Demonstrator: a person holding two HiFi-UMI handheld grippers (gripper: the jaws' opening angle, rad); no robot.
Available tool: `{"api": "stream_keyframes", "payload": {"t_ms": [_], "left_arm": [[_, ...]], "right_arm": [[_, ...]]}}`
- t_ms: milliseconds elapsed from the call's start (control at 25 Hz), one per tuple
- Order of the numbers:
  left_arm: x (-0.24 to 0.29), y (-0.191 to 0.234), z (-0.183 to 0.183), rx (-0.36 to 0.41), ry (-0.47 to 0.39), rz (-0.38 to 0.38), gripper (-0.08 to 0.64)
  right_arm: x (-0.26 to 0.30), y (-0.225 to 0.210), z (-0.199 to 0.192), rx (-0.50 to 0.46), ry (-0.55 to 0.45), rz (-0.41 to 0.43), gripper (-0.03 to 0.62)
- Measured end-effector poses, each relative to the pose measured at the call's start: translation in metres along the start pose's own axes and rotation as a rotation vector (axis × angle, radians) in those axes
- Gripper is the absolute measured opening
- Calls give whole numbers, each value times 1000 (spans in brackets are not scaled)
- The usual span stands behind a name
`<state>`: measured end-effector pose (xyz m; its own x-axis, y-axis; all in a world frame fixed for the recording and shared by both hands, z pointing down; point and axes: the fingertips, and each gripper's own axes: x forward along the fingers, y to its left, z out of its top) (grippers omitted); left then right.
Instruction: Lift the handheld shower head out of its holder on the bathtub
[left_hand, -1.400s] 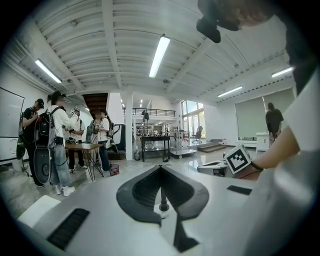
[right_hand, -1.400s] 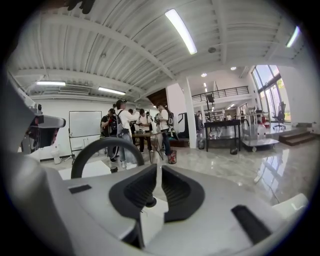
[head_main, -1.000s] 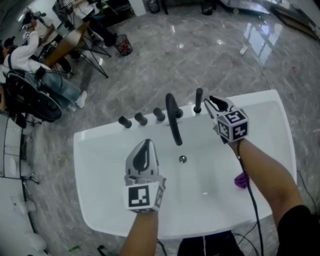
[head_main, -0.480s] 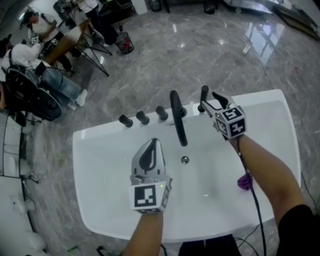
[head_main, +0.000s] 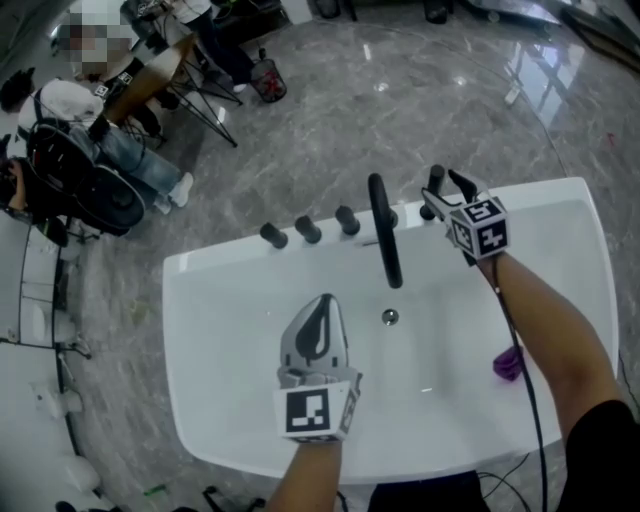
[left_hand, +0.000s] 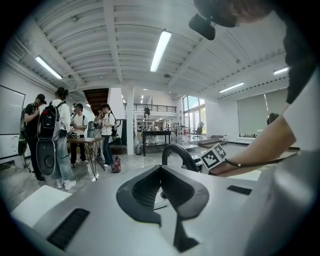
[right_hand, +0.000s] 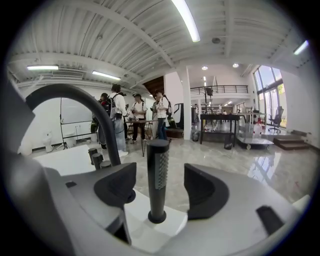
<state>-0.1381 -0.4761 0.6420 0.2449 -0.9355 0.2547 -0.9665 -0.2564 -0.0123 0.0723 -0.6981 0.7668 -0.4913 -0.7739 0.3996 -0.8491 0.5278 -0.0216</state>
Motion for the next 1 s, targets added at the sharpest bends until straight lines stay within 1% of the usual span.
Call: {"api": "stream_keyframes", "payload": {"t_ms": [160, 320, 400, 480, 560, 720, 840, 1000], "left_arm": [[-7, 3, -2, 10, 8, 5, 8], [-16, 6, -9, 17, 29, 14, 8], [-20, 10, -12, 10, 37, 25, 8], [-22, 13, -13, 8, 38, 30, 8], [-24, 16, -12, 10, 33, 33, 8], [-27, 19, -10, 6, 28, 46, 8], [-31, 21, -12, 8, 33, 46, 8], [-33, 23, -13, 3, 33, 46, 8]], "right_arm": [[8, 0, 0, -11, 5, 7, 290], [11, -7, 0, 29, -12, -7, 290], [12, -11, 1, 32, -13, -17, 290], [15, -9, 1, 33, -11, -7, 284], [18, -4, -1, 42, -6, 11, 233], [19, 2, -5, 35, 6, 25, 165], [19, 3, -6, 44, 7, 13, 149], [18, 3, -8, 25, 24, 11, 147]]}}
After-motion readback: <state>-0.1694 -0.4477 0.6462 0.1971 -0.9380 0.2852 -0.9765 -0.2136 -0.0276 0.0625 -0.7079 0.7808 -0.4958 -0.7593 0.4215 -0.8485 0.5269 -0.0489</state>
